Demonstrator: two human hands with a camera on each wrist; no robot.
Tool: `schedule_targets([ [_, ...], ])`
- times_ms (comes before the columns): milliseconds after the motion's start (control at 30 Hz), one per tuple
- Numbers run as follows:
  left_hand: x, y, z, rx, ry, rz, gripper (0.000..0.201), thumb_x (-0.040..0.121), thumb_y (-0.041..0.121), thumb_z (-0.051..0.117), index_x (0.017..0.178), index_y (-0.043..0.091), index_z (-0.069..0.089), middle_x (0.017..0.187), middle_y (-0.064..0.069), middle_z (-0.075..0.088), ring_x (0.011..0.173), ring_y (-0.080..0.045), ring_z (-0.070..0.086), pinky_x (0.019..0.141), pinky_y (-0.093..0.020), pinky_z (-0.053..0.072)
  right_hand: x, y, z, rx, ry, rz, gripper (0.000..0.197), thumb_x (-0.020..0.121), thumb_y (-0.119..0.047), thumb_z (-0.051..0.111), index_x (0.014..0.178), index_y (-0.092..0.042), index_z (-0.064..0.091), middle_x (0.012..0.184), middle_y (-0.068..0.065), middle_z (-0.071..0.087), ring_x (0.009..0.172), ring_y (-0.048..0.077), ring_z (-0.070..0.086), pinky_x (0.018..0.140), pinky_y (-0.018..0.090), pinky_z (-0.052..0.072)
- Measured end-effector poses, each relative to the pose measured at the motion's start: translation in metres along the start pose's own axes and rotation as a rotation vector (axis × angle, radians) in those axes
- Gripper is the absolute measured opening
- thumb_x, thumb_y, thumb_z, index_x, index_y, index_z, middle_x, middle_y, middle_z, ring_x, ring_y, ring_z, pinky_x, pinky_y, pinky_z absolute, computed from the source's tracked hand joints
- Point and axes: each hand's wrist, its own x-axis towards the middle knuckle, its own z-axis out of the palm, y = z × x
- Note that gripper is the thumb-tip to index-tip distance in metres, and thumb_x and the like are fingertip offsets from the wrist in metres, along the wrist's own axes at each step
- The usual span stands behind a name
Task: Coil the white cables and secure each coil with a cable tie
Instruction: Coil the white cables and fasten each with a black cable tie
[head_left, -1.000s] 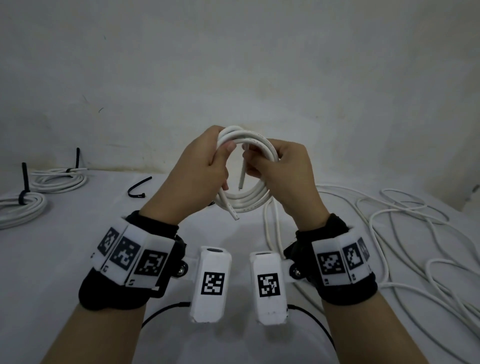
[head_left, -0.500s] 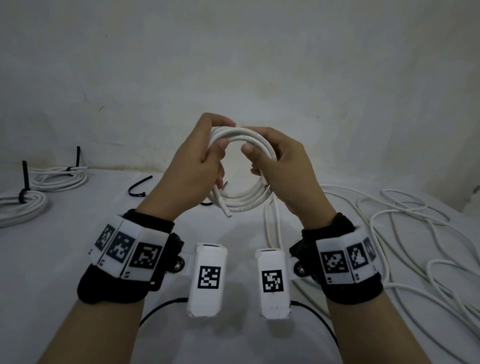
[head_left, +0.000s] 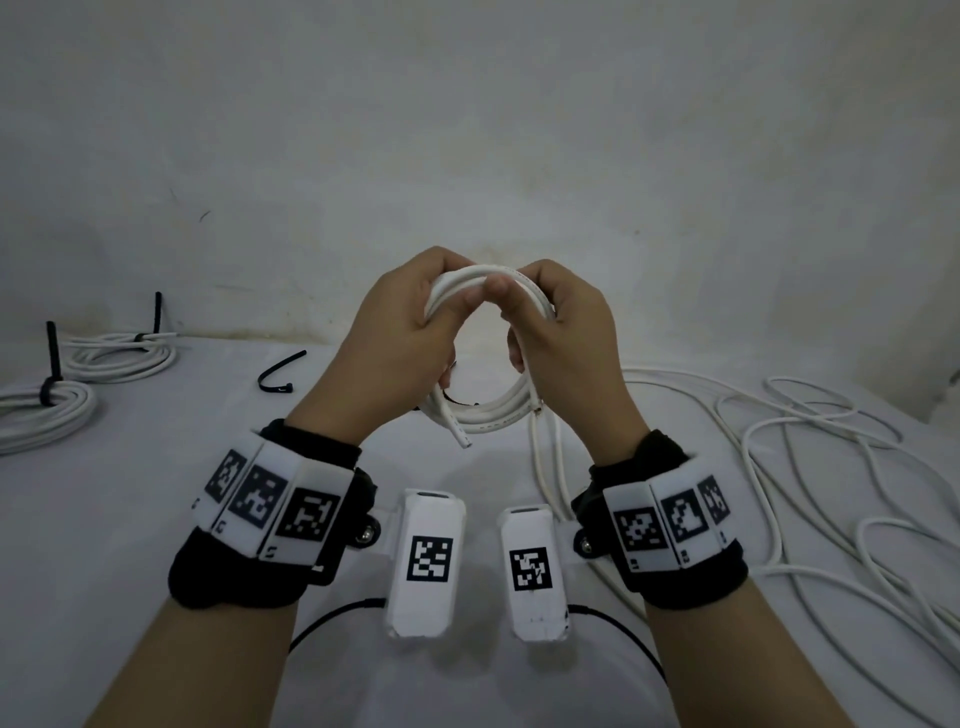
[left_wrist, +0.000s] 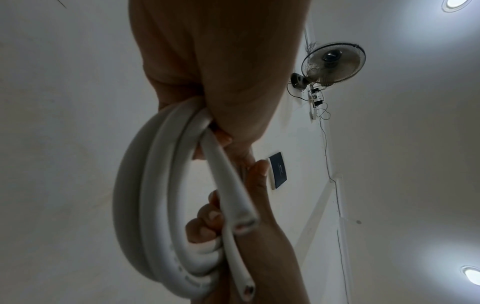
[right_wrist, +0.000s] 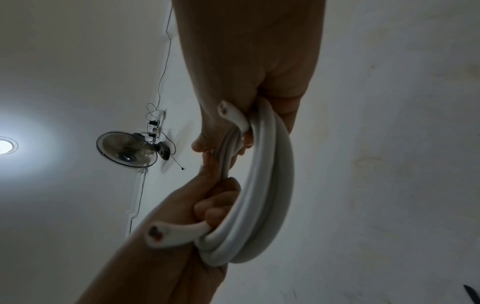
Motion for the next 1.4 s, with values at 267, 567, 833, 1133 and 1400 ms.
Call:
schedule_targets([
  [267,0.001,-0.005,0.0,-0.004,0.026,0.01,0.017,0.098,0.025,0.049,0.095,0.013,0.061,0.051,0.013,0.051,0.041,-0.012,0.048,0.043,-0.029,0.045,-0.003,-0.007,0.001,0.377,-0.112,0.245,0.051,0.083,-0.053,0.047,0.082,-0.007,0.069,0.056,0.004,0.045,0.039,0.013,0.04,0.041,0.021,0.036],
  [567,0.0,-0.005,0.001,-0.224,-0.04,-0.084,0.022,0.092,0.034,0.053,0.101,0.015,0.062,0.059,0.003,0.056,0.051,-0.011,0.058,0.052,-0.029,0.055,-0.004,-0.006,0.006,0.403,0.077,0.269,0.049,0.096,-0.045,0.047,0.066,-0.008,0.059,0.044,-0.002,0.033,0.035,0.013,0.027,0.039,0.02,0.027],
  [833,0.003,-0.004,0.003,-0.573,-0.118,-0.454,0.042,0.098,0.045,0.037,0.082,0.011,0.055,0.054,0.005,0.045,0.057,-0.016,0.053,0.069,-0.033,0.045,-0.003,-0.001,0.011,0.445,0.178,0.257,0.047,0.097,-0.045,0.046,0.071,-0.008,0.06,0.05,0.001,0.033,0.038,0.013,0.029,0.041,0.023,0.027],
  [1133,0.007,-0.014,-0.009,-0.491,0.073,-0.565,0.045,0.095,0.046,0.04,0.061,0.018,0.039,0.043,0.009,0.03,0.037,-0.008,0.027,0.038,-0.017,0.027,-0.005,0.006,0.036,0.348,0.032,0.213,0.047,0.098,-0.043,0.041,0.083,-0.002,0.059,0.052,0.002,0.044,0.039,0.014,0.044,0.041,0.022,0.038],
  [1400,0.014,-0.037,-0.061,-0.593,0.262,-0.624,0.044,0.094,0.048,0.037,0.06,0.021,0.032,0.038,0.011,0.026,0.029,-0.005,0.021,0.032,-0.012,0.019,0.034,0.063,0.036,-0.209,0.057,0.105,0.046,0.098,-0.044,0.044,0.078,-0.006,0.062,0.065,0.003,0.06,0.058,0.015,0.058,0.059,0.026,0.049],
])
